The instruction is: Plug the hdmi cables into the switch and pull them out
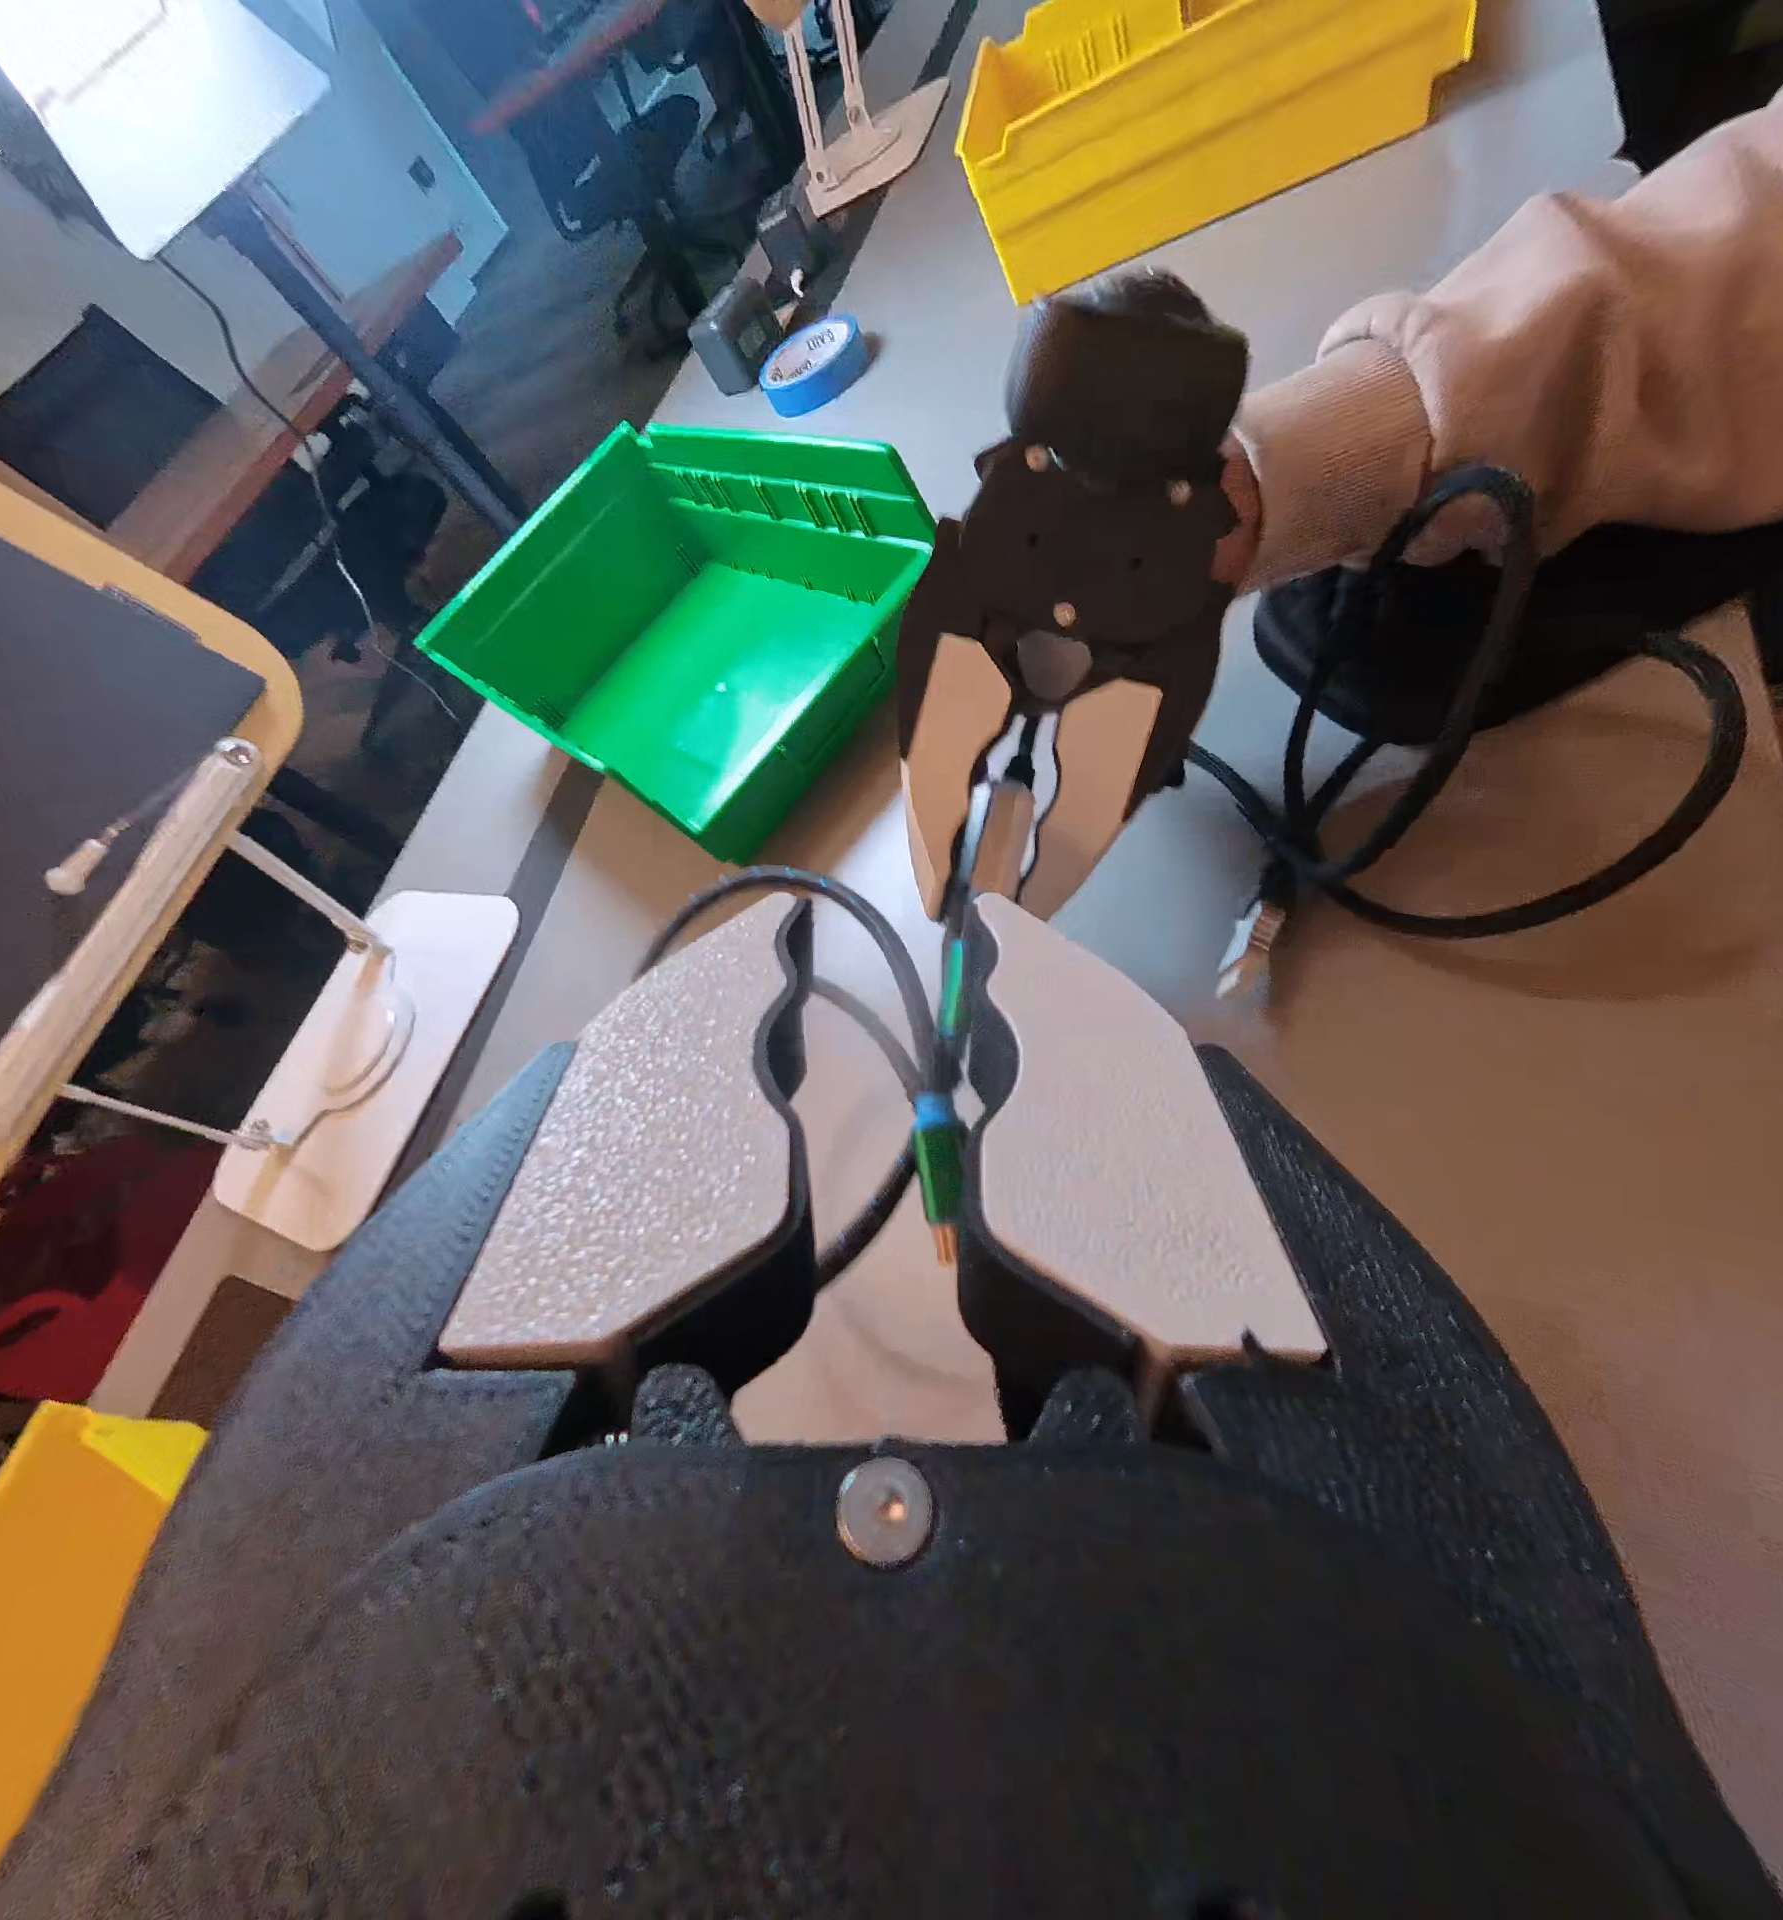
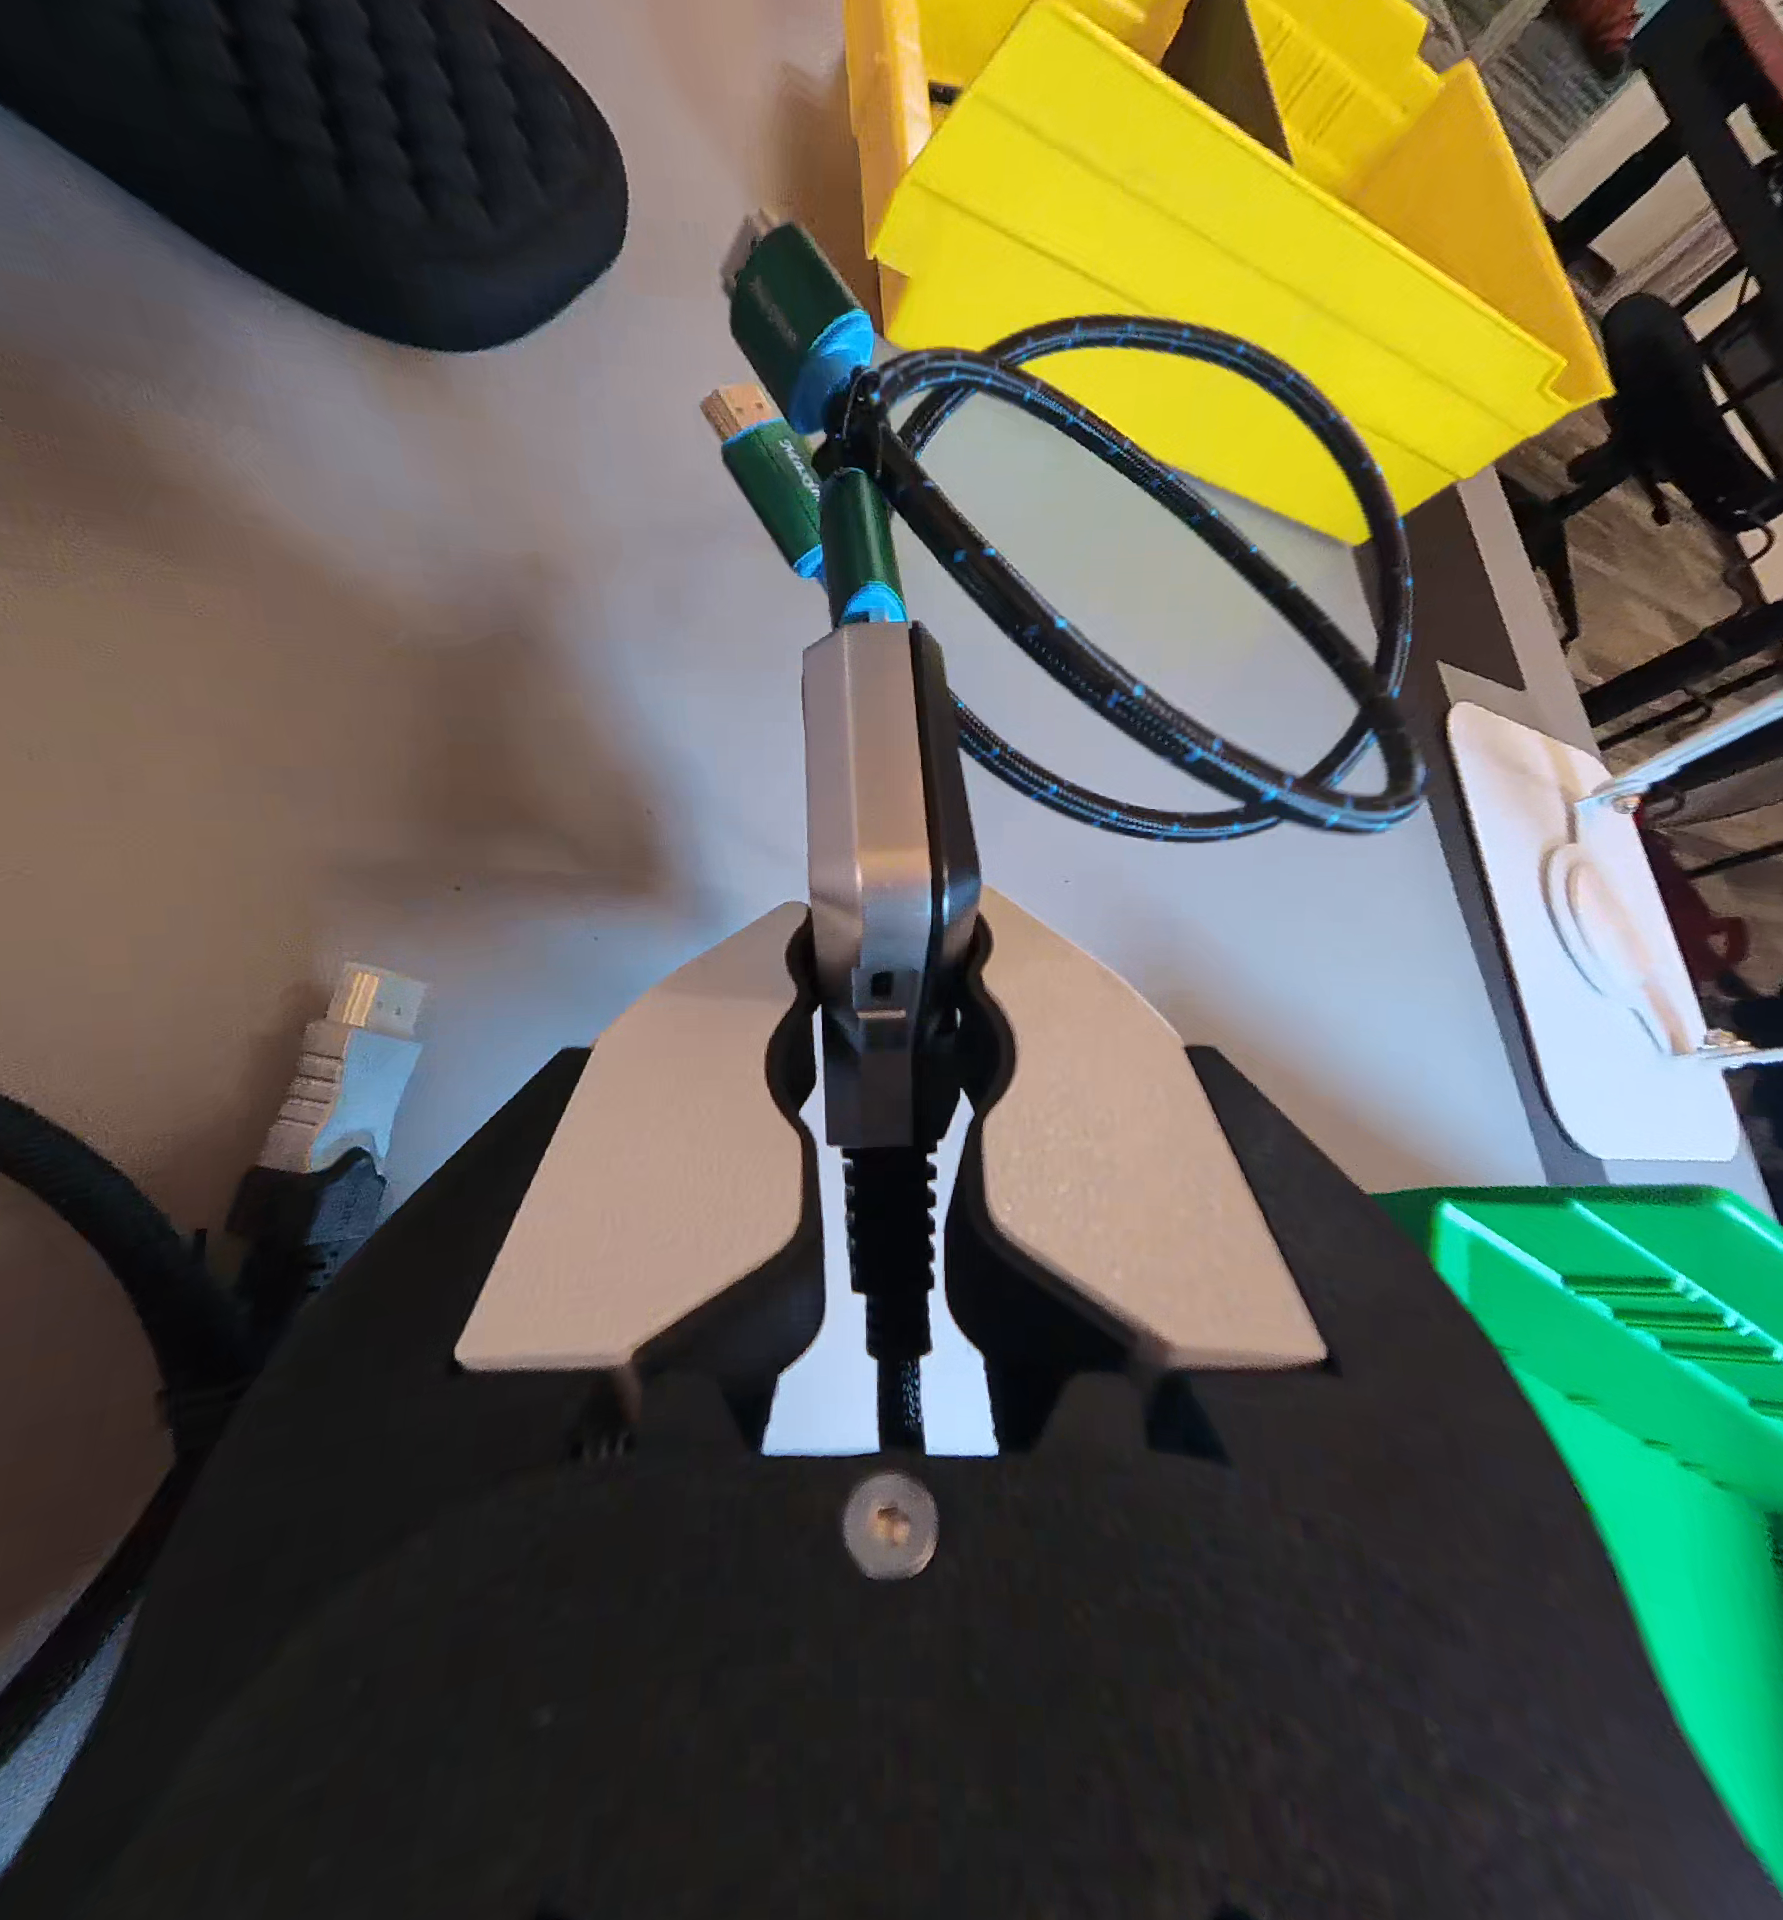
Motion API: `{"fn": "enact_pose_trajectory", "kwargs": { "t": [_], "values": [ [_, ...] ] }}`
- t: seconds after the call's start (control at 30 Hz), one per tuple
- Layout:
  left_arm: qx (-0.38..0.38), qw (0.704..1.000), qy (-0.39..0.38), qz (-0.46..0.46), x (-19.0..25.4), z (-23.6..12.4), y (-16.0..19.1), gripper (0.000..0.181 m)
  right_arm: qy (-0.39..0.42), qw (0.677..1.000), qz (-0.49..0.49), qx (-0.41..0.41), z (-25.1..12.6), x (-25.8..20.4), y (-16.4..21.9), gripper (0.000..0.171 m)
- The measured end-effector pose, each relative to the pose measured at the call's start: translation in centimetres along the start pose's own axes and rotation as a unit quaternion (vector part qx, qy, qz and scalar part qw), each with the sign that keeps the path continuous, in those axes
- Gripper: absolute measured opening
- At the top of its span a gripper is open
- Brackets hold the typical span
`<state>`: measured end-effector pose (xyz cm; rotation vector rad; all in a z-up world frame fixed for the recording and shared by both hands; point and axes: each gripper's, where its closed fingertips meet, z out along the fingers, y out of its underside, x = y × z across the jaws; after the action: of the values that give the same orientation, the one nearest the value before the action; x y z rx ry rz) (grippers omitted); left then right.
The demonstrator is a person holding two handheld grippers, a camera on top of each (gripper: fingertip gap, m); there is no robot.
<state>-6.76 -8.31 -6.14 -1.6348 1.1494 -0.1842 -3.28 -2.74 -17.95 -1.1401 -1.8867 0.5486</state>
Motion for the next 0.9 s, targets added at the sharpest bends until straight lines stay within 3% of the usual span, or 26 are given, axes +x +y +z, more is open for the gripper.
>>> {"fn": "enact_pose_trajectory", "kwargs": {
  "t": [0.23, 0.4, 0.57, 0.67, 0.8, 0.9],
  "values": [
    [-0.119, 0.991, 0.014, 0.058, 1.7, 4.0, 6.6, 0.032, -0.013, 1.000, 0.019, 0.011, 0.0, -0.1, -0.1, 0.023],
    [-0.187, 0.976, 0.042, 0.099, 2.0, 6.2, 8.2, 0.022, -0.014, 1.000, -0.012, -0.011, 0.3, -0.8, 0.0, 0.023],
    [-0.207, 0.971, 0.068, 0.098, 2.3, 6.8, 8.2, 0.019, -0.009, 0.998, -0.037, -0.048, 0.6, -1.0, 0.9, 0.022],
    [-0.268, 0.955, 0.067, 0.108, 2.3, 6.9, 9.0, 0.019, 0.005, 0.994, -0.065, -0.084, 0.9, -1.1, 1.4, 0.022],
    [-0.356, 0.924, 0.065, 0.125, 1.9, 6.8, 10.1, 0.019, 0.012, 0.994, -0.059, -0.087, 0.9, -1.0, 1.1, 0.022],
    [-0.359, 0.923, 0.079, 0.111, 1.8, 6.9, 9.8, 0.019, 0.006, 0.996, -0.026, -0.089, 0.7, -0.9, 1.1, 0.022]
  ]
}}
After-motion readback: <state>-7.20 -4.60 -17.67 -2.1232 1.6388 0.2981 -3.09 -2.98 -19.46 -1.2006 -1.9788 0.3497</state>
